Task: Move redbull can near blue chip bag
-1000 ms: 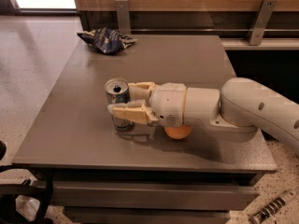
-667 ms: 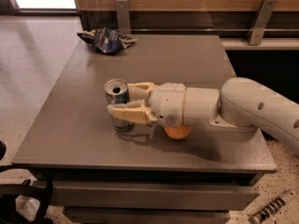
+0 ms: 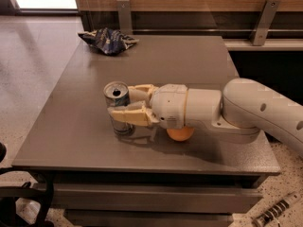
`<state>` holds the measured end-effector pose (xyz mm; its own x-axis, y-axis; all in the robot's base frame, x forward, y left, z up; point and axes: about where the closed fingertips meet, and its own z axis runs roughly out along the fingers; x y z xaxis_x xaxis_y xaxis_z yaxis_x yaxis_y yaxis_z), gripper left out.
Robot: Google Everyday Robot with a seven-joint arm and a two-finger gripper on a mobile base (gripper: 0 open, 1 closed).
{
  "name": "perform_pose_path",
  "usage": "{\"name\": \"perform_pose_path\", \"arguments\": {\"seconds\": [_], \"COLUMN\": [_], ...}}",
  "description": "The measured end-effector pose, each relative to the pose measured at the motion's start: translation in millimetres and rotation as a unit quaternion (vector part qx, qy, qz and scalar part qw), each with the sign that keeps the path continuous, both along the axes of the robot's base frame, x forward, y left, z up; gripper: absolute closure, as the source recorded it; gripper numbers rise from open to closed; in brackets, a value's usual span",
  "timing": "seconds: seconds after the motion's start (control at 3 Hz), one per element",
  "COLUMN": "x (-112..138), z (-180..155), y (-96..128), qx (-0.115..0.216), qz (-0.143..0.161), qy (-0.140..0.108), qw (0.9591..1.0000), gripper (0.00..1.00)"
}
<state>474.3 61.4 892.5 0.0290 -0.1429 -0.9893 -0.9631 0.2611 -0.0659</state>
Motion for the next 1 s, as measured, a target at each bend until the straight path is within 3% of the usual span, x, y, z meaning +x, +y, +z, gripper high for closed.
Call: {"name": "perform_pose_path", "arguments": {"seconds": [0.33, 0.67, 1.0], "x": [13.5, 44.2, 90.9], "z": [8.7, 27.7, 49.2], "y": [-9.5, -37.0, -80.3], "qx": [0.001, 0.001, -0.015], "qz": [-0.021, -0.068, -0.118], "qy": [0.019, 0.047, 0.071], "qw": [0.9996, 0.9966, 0.9904], "gripper": [1.0, 1.0, 1.0]}}
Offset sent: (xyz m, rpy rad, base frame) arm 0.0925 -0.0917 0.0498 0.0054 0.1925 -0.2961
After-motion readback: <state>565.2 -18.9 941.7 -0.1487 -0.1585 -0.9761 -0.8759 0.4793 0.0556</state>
